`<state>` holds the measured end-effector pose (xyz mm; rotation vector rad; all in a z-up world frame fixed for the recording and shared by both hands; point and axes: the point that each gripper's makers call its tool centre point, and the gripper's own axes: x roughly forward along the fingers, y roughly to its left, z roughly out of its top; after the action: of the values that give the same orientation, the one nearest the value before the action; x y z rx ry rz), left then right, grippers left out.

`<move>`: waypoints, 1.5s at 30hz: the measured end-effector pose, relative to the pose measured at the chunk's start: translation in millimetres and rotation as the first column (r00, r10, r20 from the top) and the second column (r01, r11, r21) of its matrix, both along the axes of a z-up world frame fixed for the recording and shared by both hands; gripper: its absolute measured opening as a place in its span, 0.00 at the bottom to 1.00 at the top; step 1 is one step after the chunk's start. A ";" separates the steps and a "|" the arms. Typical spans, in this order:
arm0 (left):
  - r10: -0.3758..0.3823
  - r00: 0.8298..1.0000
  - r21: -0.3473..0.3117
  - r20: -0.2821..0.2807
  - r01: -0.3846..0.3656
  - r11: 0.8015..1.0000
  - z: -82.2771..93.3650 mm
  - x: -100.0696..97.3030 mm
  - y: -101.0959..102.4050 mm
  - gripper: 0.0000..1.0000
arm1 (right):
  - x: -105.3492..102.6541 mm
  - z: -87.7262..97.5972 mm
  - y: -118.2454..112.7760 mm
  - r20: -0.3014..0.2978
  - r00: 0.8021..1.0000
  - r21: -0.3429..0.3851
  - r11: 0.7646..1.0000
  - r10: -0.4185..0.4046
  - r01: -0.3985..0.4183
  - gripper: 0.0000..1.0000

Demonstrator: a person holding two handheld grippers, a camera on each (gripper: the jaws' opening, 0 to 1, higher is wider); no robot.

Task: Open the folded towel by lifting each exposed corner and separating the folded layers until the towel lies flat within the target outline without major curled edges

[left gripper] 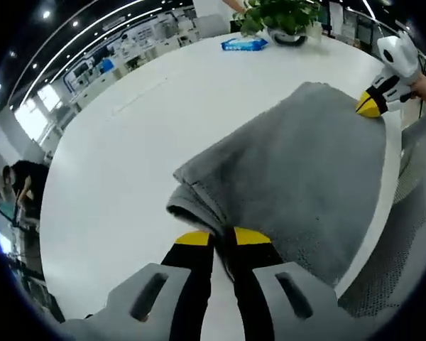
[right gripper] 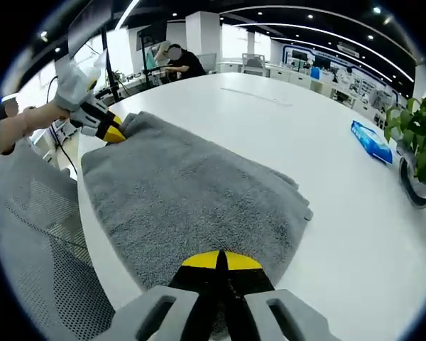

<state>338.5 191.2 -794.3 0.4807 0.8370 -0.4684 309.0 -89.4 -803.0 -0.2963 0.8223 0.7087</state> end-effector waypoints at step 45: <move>-0.272 0.962 -0.124 -0.009 0.269 0.955 -2.2 19.9 -144.0 0.14 | -56.4 3.0 107.8 -0.019 0.955 0.088 0.952 0.295 -0.293 0.05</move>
<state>358.3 47.2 -796.5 0.4790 0.7650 -0.7758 252.6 18.4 -799.9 -0.3357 0.7835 1.0275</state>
